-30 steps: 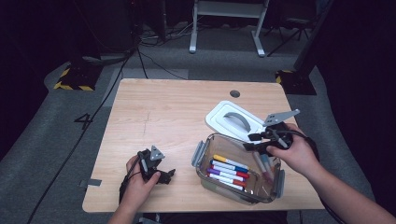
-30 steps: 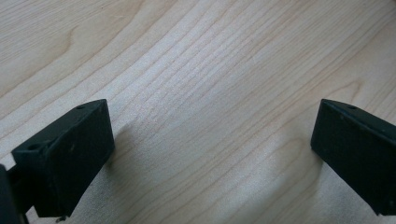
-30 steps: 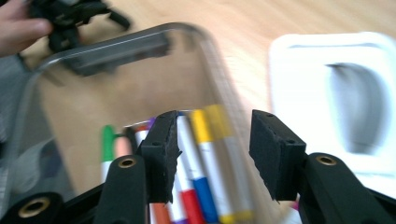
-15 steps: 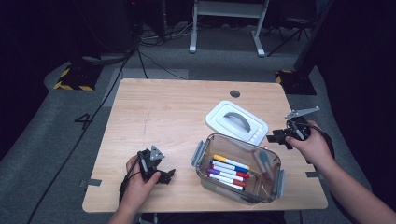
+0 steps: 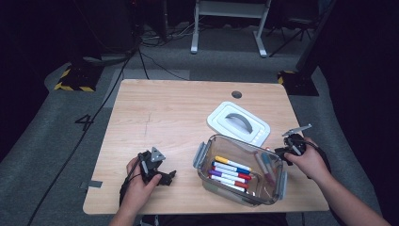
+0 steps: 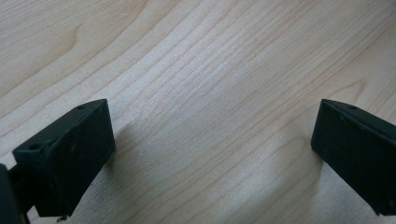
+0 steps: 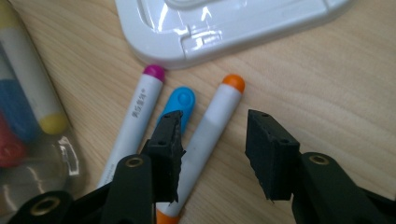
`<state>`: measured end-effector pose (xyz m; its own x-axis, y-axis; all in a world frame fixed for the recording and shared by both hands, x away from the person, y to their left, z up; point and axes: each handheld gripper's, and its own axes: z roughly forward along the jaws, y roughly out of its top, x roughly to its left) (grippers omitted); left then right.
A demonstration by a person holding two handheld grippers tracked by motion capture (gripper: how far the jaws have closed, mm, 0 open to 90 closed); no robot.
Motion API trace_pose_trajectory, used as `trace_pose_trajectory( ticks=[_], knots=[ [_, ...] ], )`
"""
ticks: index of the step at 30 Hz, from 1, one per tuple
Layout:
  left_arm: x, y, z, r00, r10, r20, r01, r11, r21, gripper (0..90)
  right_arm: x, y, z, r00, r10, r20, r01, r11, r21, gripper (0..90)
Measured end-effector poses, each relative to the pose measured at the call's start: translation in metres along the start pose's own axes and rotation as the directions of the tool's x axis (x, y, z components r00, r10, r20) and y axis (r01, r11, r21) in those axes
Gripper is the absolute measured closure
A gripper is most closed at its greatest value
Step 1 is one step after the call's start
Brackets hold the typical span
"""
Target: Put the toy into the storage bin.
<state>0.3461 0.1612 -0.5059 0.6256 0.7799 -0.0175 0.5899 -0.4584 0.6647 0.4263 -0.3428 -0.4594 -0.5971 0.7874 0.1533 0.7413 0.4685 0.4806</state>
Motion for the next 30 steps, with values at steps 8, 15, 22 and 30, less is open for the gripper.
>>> trace_pose_trajectory(
  ticks=[8,15,22,30],
  knots=[
    [0.000,0.000,0.000,1.0000,0.000,0.000,0.000,1.0000,0.000,0.1,-0.008,-0.010,0.005,0.9982,-0.020,0.056,0.017,0.999,0.043,72.0],
    [0.000,0.000,0.000,1.0000,0.001,0.000,-0.001,1.0000,0.000,0.1,-0.006,-0.015,0.003,0.9922,-0.059,0.110,0.054,0.997,0.046,76.3],
    [0.000,0.000,0.000,1.0000,0.000,0.000,0.000,1.0000,0.000,0.1,-0.006,-0.020,0.003,0.9909,-0.043,0.127,0.043,0.999,0.006,76.6],
    [0.001,0.001,0.000,1.0000,0.006,0.005,-0.006,1.0000,0.002,0.0,-0.012,-0.023,0.001,0.9938,0.002,0.111,0.001,1.000,-0.026,76.7]
  ],
)
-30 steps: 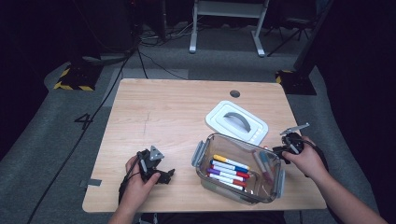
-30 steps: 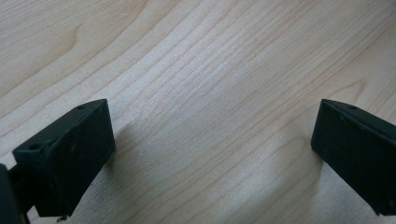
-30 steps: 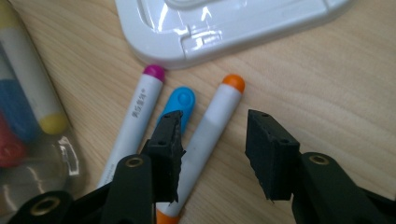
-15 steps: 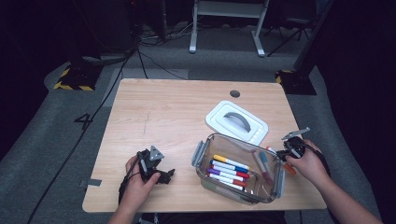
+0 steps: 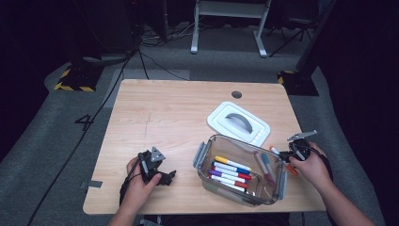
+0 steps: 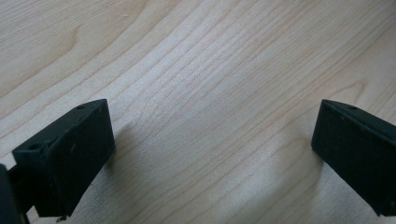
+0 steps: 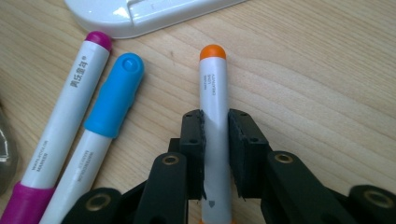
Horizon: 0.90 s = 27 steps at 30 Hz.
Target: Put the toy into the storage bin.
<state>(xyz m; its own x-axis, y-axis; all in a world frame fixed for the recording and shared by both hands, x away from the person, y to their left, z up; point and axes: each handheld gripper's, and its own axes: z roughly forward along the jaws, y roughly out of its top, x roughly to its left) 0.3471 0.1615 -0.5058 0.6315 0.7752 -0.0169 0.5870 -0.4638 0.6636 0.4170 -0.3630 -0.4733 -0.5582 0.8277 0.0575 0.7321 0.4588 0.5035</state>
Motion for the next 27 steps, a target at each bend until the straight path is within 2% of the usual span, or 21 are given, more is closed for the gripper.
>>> trace_pose_trajectory(
  ticks=[8,10,11,13,21,22,23,27],
  knots=[
    [0.000,0.000,0.000,1.0000,-0.006,0.001,0.006,1.0000,0.000,0.0,-0.011,-0.003,-0.005,0.9964,0.051,-0.068,-0.051,0.999,-0.009,76.8],
    [0.000,0.000,0.000,1.0000,-0.005,0.001,0.005,1.0000,0.000,0.0,-0.013,-0.003,-0.007,0.9957,0.058,-0.072,-0.059,0.998,-0.010,76.8],
    [0.000,0.000,0.000,1.0000,-0.006,0.001,0.006,1.0000,0.000,0.0,-0.015,-0.002,-0.012,0.9932,0.072,-0.091,-0.075,0.997,-0.020,76.8],
    [0.000,0.000,0.000,1.0000,-0.006,0.001,0.006,1.0000,0.000,0.0,-0.016,-0.001,-0.015,0.9924,0.074,-0.098,-0.077,0.997,-0.026,76.8],
    [0.000,0.000,0.000,1.0000,-0.001,0.000,0.001,1.0000,0.000,0.0,-0.015,0.017,-0.055,0.9907,0.060,-0.122,-0.070,0.995,-0.078,76.7],
    [0.000,0.000,0.000,1.0000,-0.001,0.000,0.001,1.0000,0.000,0.0,-0.015,0.017,-0.055,0.9907,0.060,-0.122,-0.070,0.995,-0.078,76.7],
    [0.000,0.000,0.000,1.0000,-0.004,0.001,0.004,1.0000,0.000,0.0,-0.012,0.022,-0.065,0.9899,0.053,-0.132,-0.065,0.994,-0.091,76.7],
    [0.000,0.000,0.000,1.0000,-0.006,0.001,0.006,1.0000,0.000,0.0,-0.003,0.033,-0.082,0.9868,0.039,-0.157,-0.055,0.994,-0.099,76.7]
  ],
)
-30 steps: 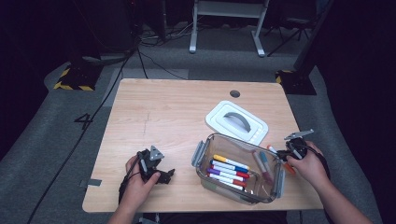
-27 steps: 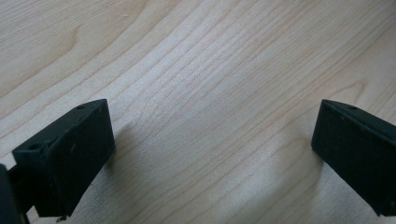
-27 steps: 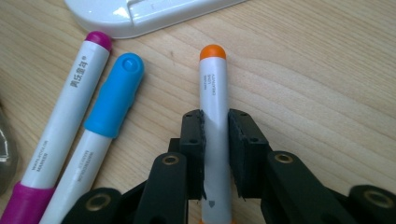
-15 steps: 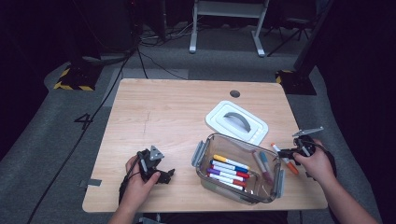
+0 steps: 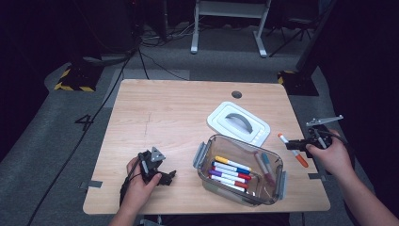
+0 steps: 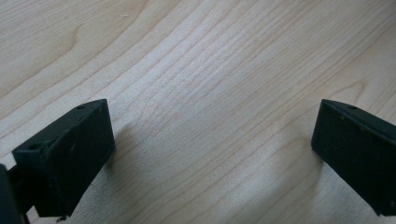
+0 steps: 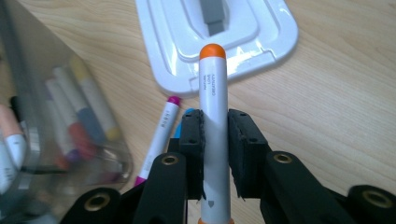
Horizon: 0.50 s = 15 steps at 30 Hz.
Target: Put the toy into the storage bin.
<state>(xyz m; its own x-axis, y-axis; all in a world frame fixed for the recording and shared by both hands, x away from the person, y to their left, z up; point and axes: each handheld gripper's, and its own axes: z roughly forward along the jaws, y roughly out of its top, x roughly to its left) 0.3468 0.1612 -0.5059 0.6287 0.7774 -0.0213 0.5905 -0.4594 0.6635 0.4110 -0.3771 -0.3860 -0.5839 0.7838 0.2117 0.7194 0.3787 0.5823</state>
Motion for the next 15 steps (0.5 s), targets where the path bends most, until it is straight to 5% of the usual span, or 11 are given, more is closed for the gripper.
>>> trace_pose_trajectory(
  ticks=[11,15],
  knots=[
    [0.000,0.000,0.000,1.0000,0.002,0.000,-0.002,1.0000,0.000,0.0,0.034,0.028,-0.030,0.9958,-0.067,-0.062,0.065,0.998,-0.023,76.7],
    [0.000,0.000,0.000,1.0000,0.001,0.000,-0.001,1.0000,0.000,0.0,0.053,0.036,-0.034,0.9883,-0.112,-0.103,0.110,0.994,-0.025,76.7]
  ],
)
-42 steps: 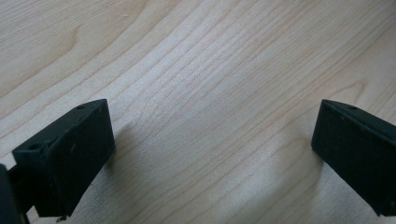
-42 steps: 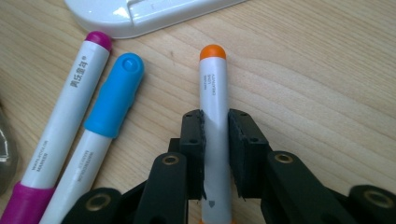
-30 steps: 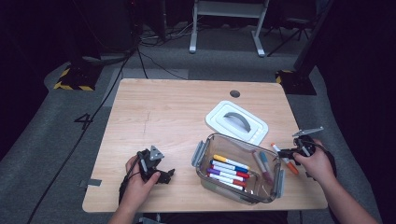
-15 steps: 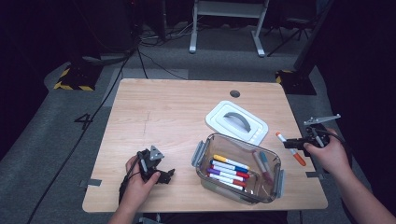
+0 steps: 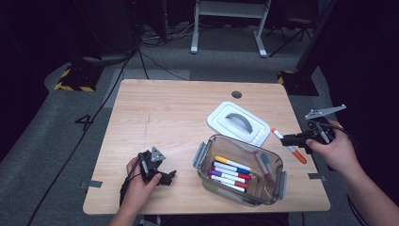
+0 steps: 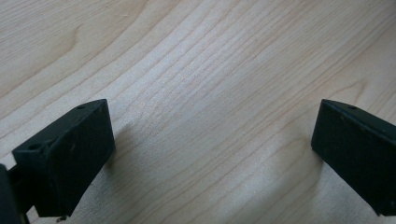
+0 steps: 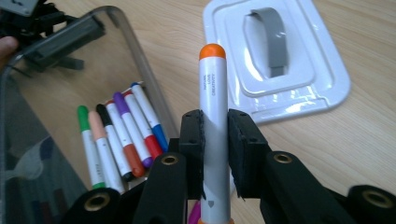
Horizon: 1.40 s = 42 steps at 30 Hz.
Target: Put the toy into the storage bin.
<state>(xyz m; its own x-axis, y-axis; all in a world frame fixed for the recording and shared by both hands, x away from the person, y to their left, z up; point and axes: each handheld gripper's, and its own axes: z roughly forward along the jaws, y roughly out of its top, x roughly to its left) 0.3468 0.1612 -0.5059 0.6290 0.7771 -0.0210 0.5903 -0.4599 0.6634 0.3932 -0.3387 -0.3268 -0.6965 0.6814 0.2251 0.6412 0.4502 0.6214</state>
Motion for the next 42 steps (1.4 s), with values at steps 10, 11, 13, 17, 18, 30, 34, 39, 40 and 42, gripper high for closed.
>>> trace_pose_trajectory(
  ticks=[10,11,13,17,18,30,34,39,40,42],
  knots=[
    [0.000,0.000,0.000,1.0000,0.000,0.000,0.000,1.0000,0.000,0.0,0.041,0.020,0.010,0.9878,-0.077,-0.136,0.078,0.997,0.004,76.7],
    [0.000,0.000,0.000,1.0000,0.000,0.000,0.000,1.0000,0.000,0.0,0.044,0.022,0.011,0.9846,-0.086,-0.153,0.086,0.996,-0.003,76.7],
    [0.000,0.000,0.000,1.0000,0.000,0.000,0.000,1.0000,0.000,0.0,0.052,0.025,0.016,0.9778,-0.102,-0.183,0.103,0.995,-0.006,76.7],
    [0.000,0.000,0.000,1.0000,0.000,0.000,0.000,1.0000,0.000,0.0,0.070,0.028,0.029,0.9653,-0.135,-0.224,0.142,0.990,0.017,76.7],
    [0.000,0.000,0.000,1.0000,0.000,0.000,0.000,1.0000,0.000,0.0,0.074,0.029,0.033,0.9618,-0.141,-0.235,0.150,0.988,0.023,76.7],
    [0.000,0.000,0.000,1.0000,0.000,0.000,0.000,1.0000,0.000,0.0,0.111,0.029,0.083,0.9328,-0.180,-0.312,0.239,0.957,0.162,76.7],
    [0.000,0.000,0.000,1.0000,0.000,0.000,0.000,1.0000,0.000,0.0,0.119,0.025,0.101,0.9237,-0.186,-0.335,0.264,0.942,0.207,76.6],
    [0.000,0.000,0.000,1.0000,0.000,0.000,0.000,1.0000,0.000,0.0,0.125,0.020,0.119,0.9189,-0.188,-0.347,0.285,0.924,0.254,76.6],
    [0.000,0.000,0.000,1.0000,0.000,0.000,0.000,1.0000,0.000,0.0,0.125,0.019,0.123,0.9171,-0.189,-0.351,0.290,0.920,0.264,76.6],
    [0.000,0.000,0.000,1.0000,0.001,0.000,-0.001,1.0000,0.000,0.0,0.127,0.016,0.135,0.9131,-0.188,-0.362,0.301,0.909,0.288,76.6]
  ],
)
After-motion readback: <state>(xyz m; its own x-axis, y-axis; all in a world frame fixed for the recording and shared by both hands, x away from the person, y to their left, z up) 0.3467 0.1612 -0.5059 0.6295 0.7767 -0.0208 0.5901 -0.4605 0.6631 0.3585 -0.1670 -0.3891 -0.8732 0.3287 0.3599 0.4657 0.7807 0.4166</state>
